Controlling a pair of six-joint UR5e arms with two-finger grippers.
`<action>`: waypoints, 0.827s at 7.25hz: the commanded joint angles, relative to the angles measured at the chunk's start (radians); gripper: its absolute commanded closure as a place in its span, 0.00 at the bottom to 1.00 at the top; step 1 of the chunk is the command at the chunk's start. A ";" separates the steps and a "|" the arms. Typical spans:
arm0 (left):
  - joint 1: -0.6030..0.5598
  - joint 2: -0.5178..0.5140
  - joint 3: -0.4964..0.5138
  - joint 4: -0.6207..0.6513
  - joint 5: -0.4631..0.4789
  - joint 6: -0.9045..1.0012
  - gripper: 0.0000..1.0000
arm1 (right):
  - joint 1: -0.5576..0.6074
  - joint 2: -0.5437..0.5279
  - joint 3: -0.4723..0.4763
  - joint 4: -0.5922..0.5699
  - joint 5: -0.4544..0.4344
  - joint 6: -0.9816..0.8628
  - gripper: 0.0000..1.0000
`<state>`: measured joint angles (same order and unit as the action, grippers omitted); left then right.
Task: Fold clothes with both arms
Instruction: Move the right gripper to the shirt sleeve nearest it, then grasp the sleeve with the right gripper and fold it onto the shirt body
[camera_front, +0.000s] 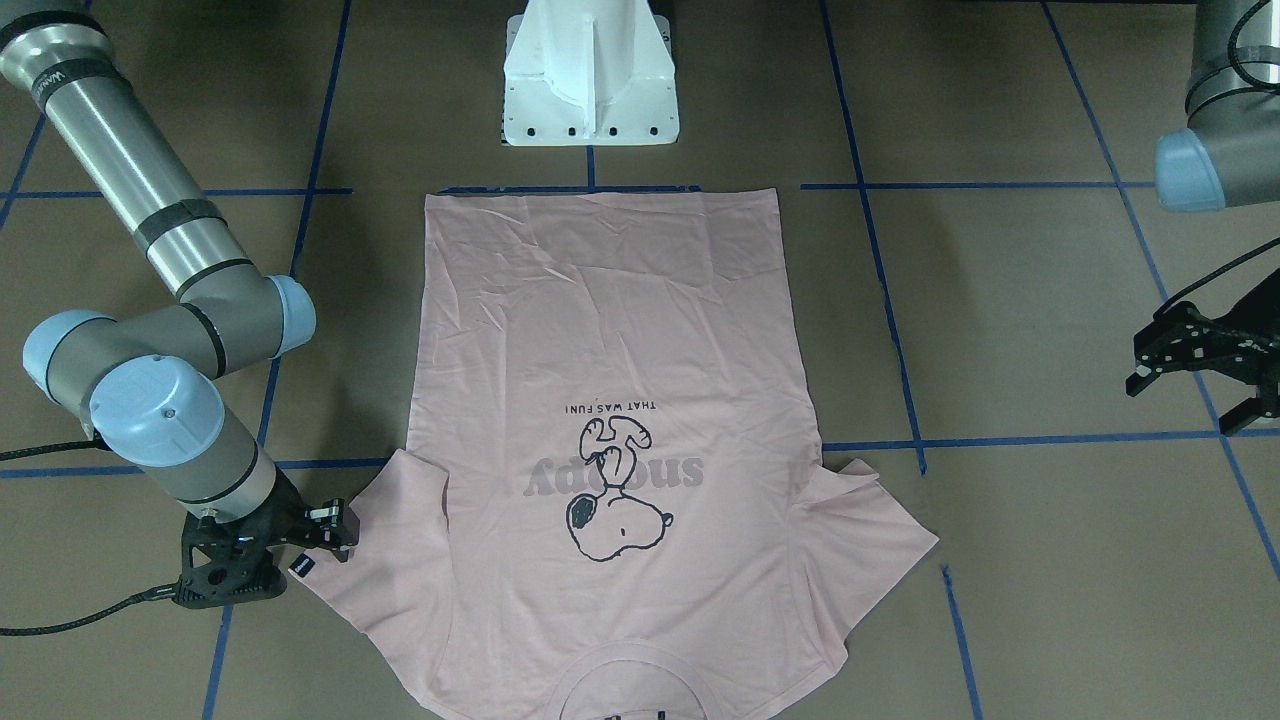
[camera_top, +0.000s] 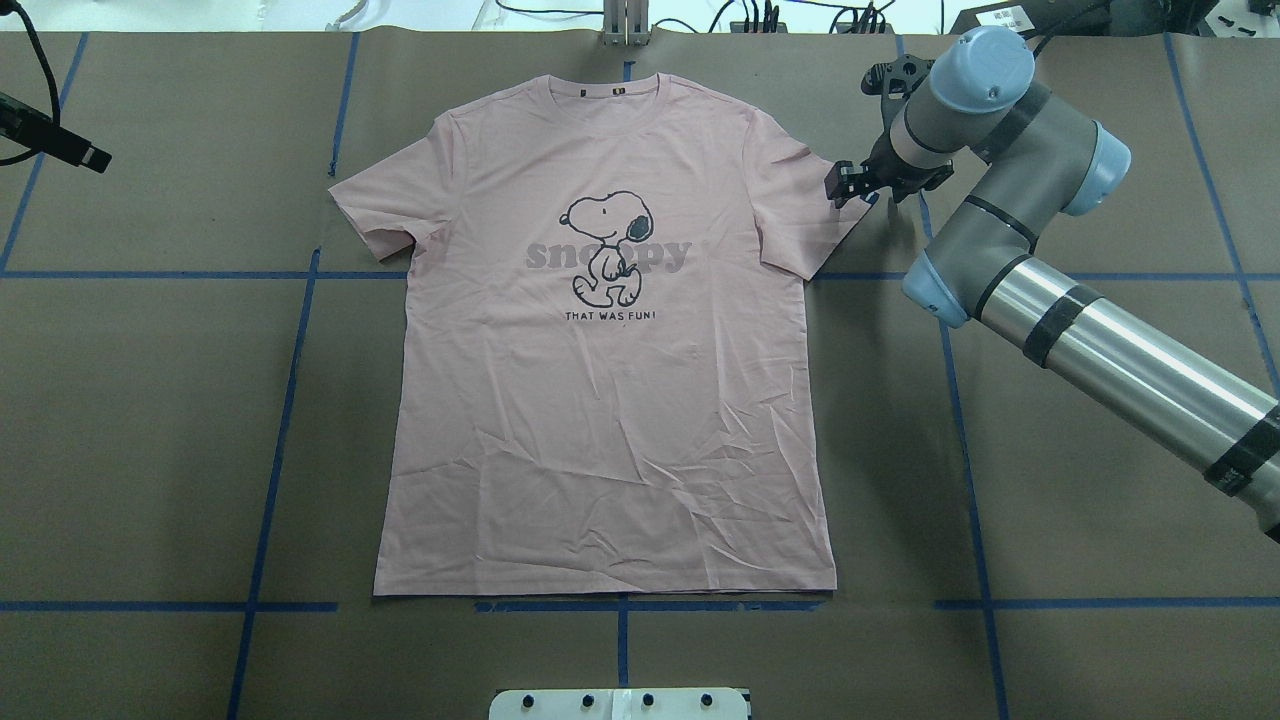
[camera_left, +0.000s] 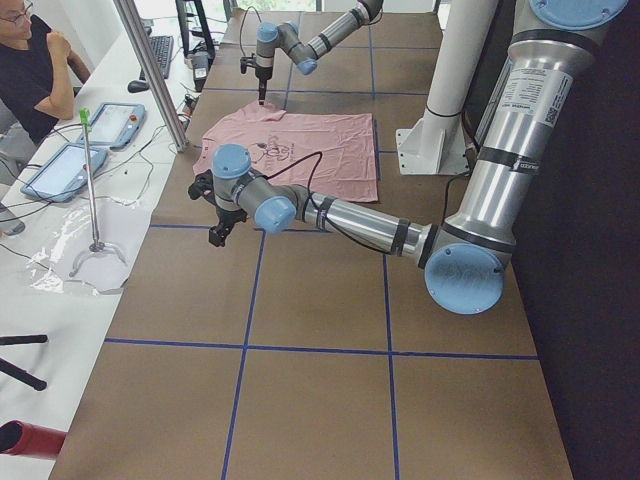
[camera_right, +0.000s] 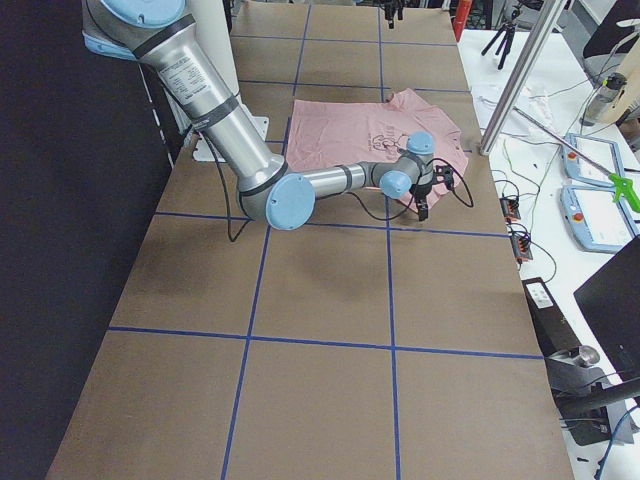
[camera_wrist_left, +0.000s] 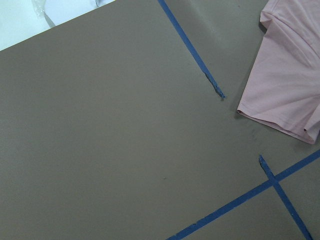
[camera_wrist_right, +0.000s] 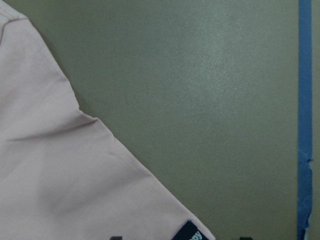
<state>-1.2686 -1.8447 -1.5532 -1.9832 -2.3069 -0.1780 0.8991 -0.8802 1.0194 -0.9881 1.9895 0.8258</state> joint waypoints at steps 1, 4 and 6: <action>-0.002 0.004 -0.001 -0.002 -0.002 0.000 0.00 | 0.001 0.004 -0.001 0.000 0.000 0.001 0.49; -0.002 0.004 -0.002 -0.002 -0.003 -0.001 0.00 | 0.001 0.004 0.001 0.000 0.000 0.003 0.97; 0.000 0.005 -0.002 -0.002 -0.003 0.000 0.00 | 0.001 0.006 0.030 0.002 0.002 -0.004 1.00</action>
<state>-1.2696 -1.8400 -1.5552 -1.9848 -2.3100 -0.1783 0.9005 -0.8750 1.0309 -0.9869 1.9899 0.8248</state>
